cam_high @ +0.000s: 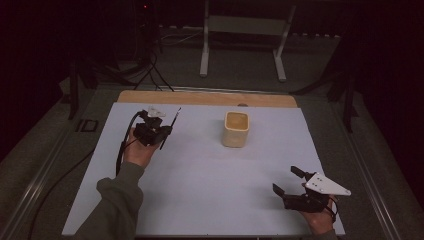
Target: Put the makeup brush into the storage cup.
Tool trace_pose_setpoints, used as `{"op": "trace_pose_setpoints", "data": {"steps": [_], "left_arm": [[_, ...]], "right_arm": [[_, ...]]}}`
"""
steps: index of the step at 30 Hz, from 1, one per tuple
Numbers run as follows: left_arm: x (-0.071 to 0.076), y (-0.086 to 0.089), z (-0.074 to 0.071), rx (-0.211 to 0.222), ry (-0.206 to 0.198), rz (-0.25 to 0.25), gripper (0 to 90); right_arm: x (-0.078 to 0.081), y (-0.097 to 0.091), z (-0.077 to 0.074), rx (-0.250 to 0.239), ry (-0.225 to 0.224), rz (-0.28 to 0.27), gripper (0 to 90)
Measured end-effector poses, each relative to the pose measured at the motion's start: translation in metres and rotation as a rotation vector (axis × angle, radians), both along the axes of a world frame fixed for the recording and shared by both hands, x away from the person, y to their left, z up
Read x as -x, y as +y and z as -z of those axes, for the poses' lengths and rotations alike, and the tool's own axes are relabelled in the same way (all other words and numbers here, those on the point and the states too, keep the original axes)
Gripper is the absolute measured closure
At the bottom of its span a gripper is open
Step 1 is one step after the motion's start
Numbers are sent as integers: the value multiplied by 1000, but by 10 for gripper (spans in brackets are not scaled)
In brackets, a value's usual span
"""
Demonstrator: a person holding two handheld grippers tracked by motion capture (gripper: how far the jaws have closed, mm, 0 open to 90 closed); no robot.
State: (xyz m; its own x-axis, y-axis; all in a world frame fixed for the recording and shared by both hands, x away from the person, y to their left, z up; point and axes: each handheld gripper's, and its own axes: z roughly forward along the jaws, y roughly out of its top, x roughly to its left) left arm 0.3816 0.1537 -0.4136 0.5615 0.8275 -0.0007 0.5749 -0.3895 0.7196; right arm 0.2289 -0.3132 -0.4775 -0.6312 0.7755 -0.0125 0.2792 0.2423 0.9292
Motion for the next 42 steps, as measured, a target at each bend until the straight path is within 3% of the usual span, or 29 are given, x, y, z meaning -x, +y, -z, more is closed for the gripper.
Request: {"op": "trace_pose_setpoints", "data": {"steps": [17, 29, 42], "left_arm": [[8, -3, -7, 91, -130, 17, 864], [15, -7, -10, 133, -218, 41, 864], [19, -8, -8, 205, -265, 83, 864]], "right_arm": [[0, 0, 0, -4, 4, 2, 105], [-1, 0, 0, -5, 4, 3, 105], [-1, 0, -1, -9, 3, 4, 105]]}}
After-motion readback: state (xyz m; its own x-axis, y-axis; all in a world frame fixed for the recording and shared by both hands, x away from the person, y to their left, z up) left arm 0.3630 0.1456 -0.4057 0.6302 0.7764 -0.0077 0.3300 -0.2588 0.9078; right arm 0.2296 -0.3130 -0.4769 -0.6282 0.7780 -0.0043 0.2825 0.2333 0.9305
